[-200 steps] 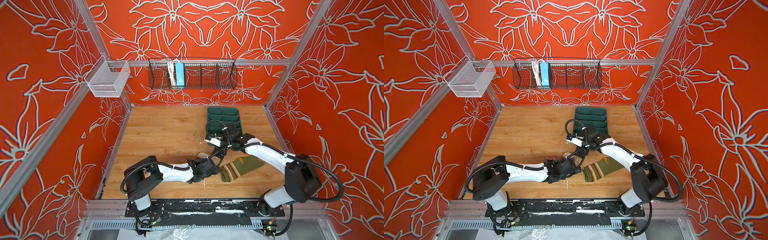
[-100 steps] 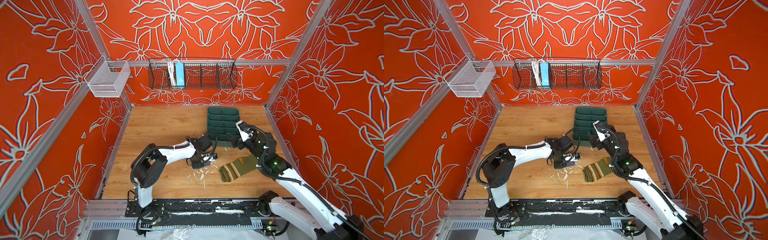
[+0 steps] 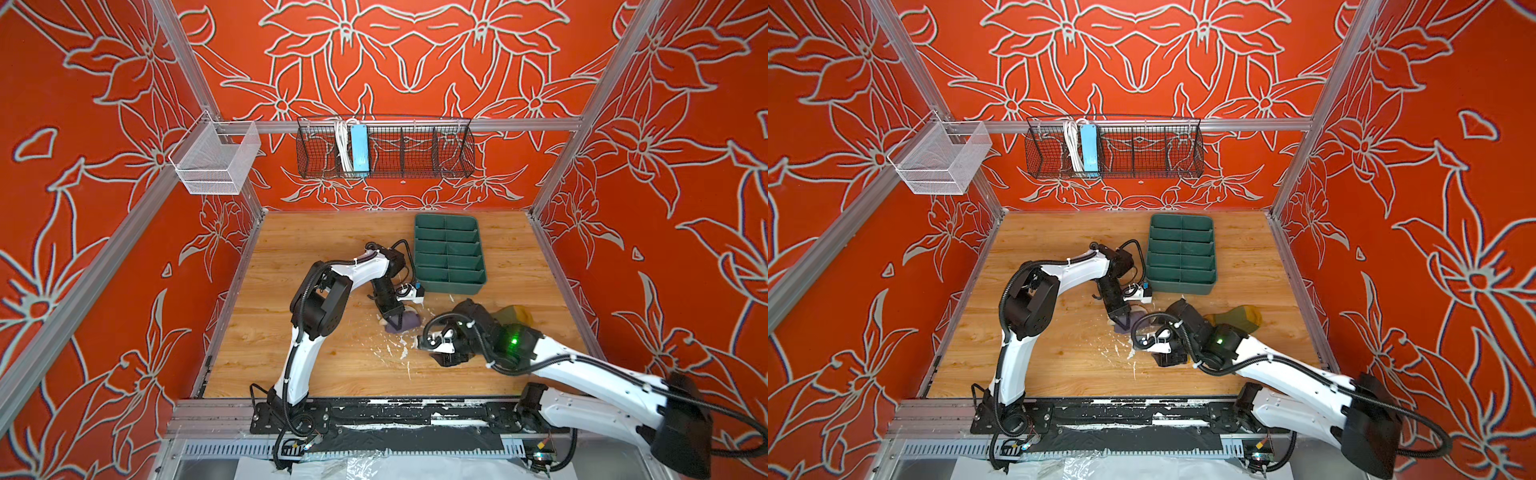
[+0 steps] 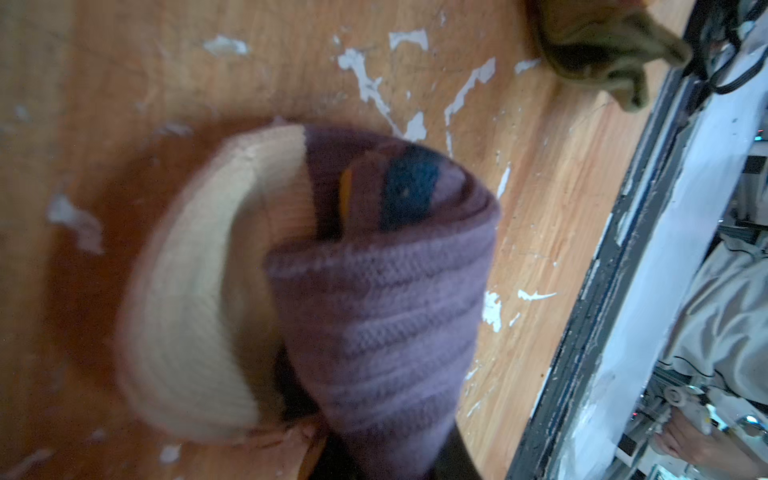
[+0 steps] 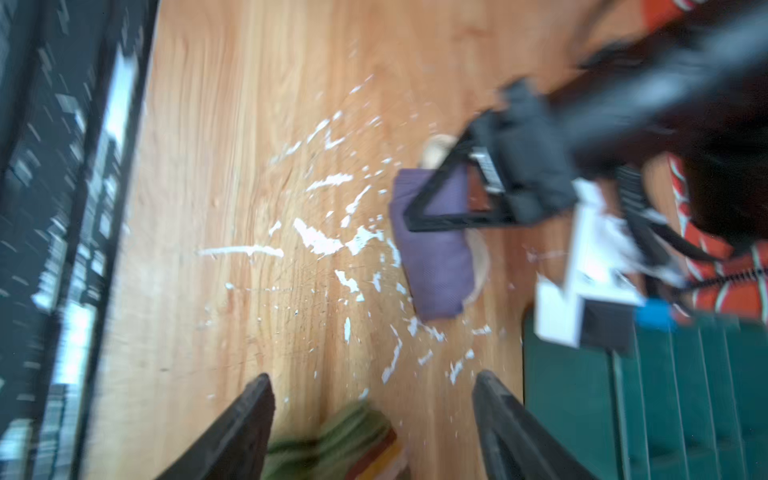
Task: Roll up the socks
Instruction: 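Reach the right gripper to grasp the roll near the cream toe, then hold the roll with right gripper while left gripper opens and lifts away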
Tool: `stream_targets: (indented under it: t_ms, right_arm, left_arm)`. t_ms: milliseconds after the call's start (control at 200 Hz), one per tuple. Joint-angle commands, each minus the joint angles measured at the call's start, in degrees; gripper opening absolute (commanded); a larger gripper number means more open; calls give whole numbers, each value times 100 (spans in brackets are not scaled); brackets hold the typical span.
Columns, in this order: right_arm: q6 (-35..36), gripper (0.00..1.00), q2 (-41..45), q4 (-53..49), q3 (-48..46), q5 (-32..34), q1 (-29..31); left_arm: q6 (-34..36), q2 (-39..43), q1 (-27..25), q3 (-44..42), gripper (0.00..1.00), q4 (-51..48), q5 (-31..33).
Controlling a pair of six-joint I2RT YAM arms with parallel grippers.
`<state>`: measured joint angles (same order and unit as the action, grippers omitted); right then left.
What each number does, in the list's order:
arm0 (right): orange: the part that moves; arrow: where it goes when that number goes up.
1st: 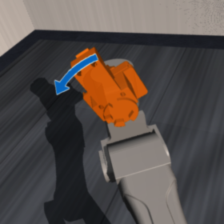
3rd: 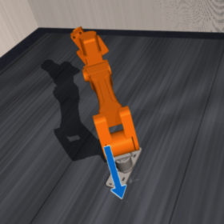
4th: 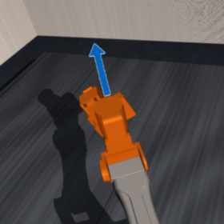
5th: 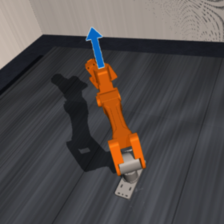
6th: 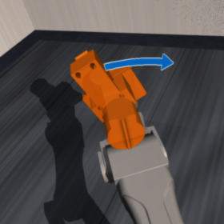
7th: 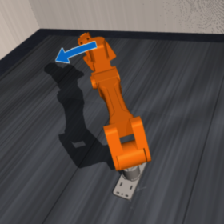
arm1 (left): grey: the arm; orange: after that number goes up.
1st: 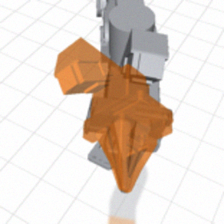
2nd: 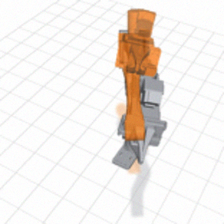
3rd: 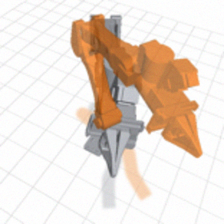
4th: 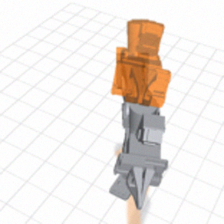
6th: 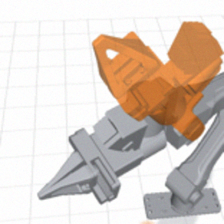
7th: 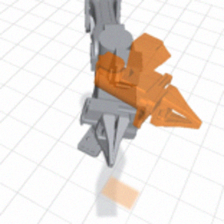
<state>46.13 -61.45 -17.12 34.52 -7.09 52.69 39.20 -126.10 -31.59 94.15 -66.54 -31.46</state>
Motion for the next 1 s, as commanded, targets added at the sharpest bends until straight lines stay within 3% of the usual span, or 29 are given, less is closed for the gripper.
stream_targets:
  t_ms: [0,200,345,450,525,686,786,911,926,931,936,946,996]
  right_arm:
    - [832,74,-684,1531,-165,667,145]
    - [1077,69,-2314,3373,-4,988,117]
    - [1144,64,-2899,3657,261,875,36]
    - [1146,54,-3171,3720,314,844,-4]
    - [1205,42,-3356,3631,374,809,-30]
    - [1243,2,-3455,2859,606,793,-21]
    - [1073,0,-3390,2195,750,773,-13]
    - [839,0,-3287,1229,942,552,-4]
    - [807,0,-3279,1132,973,524,0]
    - [795,0,-3278,1093,984,515,-2]
    - [785,0,-3277,1060,989,507,-3]
    - [769,0,-3277,1018,998,500,1]
    - [658,0,-3277,675,1074,432,-2]
  left_arm:
    - [149,-414,-40,-44,4,-448,-40]
    - [88,-362,-40,-60,5,-383,9]
    - [92,-344,-40,-63,5,-403,-10]
    - [105,-346,-40,-55,5,-425,-17]
    - [113,-340,-40,-48,5,-402,-24]
    - [-10,-265,-40,-45,8,-260,96]
    - [-240,40,-38,-206,15,156,311]
    - [-536,818,-40,-699,35,1120,690]
    - [-557,921,-40,-764,45,1230,721]
    - [-564,956,-40,-774,71,1266,734]
    - [-568,991,-35,-801,87,1301,749]
    - [-582,1062,-32,-850,99,1374,774]
    - [-647,1396,-31,-1060,97,1715,921]
